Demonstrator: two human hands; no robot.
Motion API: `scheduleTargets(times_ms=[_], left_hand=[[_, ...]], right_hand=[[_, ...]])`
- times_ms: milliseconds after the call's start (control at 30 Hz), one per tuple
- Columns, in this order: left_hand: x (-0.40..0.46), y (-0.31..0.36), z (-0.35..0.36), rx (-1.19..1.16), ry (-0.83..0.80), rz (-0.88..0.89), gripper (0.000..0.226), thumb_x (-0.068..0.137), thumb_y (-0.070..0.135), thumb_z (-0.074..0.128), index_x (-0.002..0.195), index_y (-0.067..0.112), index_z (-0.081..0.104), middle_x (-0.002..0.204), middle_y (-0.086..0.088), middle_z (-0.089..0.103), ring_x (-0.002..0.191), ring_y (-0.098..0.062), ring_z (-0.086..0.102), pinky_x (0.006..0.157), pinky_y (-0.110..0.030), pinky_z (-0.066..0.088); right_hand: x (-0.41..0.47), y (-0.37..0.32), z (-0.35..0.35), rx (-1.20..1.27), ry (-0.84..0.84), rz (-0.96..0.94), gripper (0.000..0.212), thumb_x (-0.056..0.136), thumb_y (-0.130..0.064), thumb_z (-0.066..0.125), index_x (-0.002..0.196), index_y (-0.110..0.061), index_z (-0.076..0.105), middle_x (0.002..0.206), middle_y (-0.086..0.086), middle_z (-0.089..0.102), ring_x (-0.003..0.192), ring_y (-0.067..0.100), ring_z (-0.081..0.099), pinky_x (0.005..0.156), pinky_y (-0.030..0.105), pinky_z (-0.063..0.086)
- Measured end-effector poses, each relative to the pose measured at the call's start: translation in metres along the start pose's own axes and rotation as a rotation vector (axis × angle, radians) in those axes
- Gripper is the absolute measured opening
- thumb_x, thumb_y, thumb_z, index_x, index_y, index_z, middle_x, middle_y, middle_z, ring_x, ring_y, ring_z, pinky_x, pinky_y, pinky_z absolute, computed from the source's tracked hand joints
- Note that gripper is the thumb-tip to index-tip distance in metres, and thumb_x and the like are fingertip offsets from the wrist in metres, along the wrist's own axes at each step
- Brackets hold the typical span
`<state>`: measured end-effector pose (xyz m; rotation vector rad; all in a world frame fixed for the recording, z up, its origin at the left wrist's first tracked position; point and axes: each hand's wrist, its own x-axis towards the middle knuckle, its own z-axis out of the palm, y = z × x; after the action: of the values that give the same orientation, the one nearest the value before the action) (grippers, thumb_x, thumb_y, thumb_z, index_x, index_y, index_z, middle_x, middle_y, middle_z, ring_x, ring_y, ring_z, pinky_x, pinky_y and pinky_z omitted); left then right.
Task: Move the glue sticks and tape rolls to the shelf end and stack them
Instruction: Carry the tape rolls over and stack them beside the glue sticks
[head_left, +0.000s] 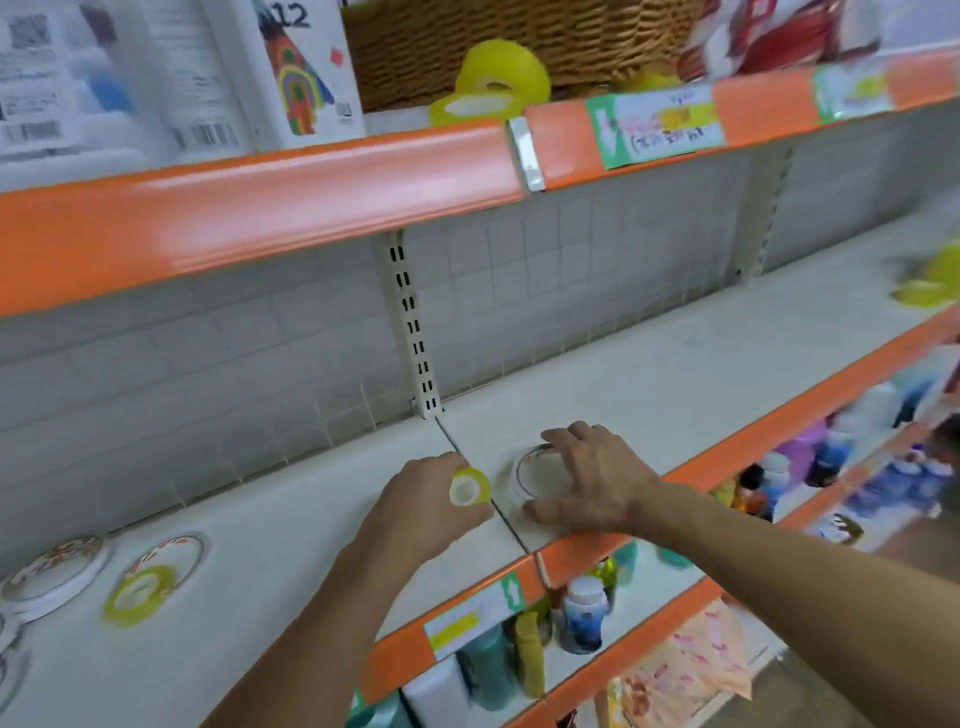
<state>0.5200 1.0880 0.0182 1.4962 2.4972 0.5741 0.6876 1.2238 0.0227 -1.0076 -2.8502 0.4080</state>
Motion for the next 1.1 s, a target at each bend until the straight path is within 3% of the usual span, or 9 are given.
scheduleTargets(times_ms=[233,433,767,1100], left_hand=[[0.054,0.088,0.040,-0.001,-0.033,0.109,0.063,0.077,0.054,0.074,0.131,0.027,0.056,0.126,0.004,0.060,0.112,-0.017,0.057,0.091,-0.029,0.048],[0.099,0.162,0.072,-0.007,-0.025,0.161,0.061,0.075,0.059,0.072,0.126,0.030,0.057,0.120,0.009,0.063,0.107,-0.013,0.058,0.084,-0.026,0.047],[0.163,0.272,0.125,-0.008,-0.046,0.241,0.065,0.076,0.060,0.071,0.131,0.029,0.055,0.128,0.008,0.062,0.112,-0.014,0.059,0.088,-0.026,0.047],[0.240,0.370,0.173,-0.004,-0.108,0.378,0.061,0.075,0.060,0.071,0.126,0.029,0.057,0.121,0.009,0.064,0.108,-0.014,0.059,0.086,-0.027,0.048]], right_hand=[[-0.013,0.092,-0.033,-0.019,0.028,0.112,0.093,0.076,-0.067,0.065,0.148,-0.016,0.036,0.137,0.008,0.048,0.124,0.028,0.045,0.104,0.038,0.039],[-0.012,0.174,-0.062,-0.009,0.055,0.173,0.091,0.073,-0.069,0.064,0.144,-0.016,0.041,0.132,0.007,0.051,0.119,0.027,0.048,0.101,0.039,0.042],[-0.016,0.295,-0.101,-0.039,0.116,0.232,0.091,0.074,-0.068,0.066,0.144,-0.014,0.042,0.131,0.008,0.051,0.117,0.029,0.049,0.099,0.039,0.043],[-0.010,0.404,-0.125,-0.003,0.177,0.344,0.091,0.072,-0.067,0.066,0.142,-0.014,0.044,0.124,0.007,0.054,0.115,0.028,0.051,0.098,0.039,0.044]])
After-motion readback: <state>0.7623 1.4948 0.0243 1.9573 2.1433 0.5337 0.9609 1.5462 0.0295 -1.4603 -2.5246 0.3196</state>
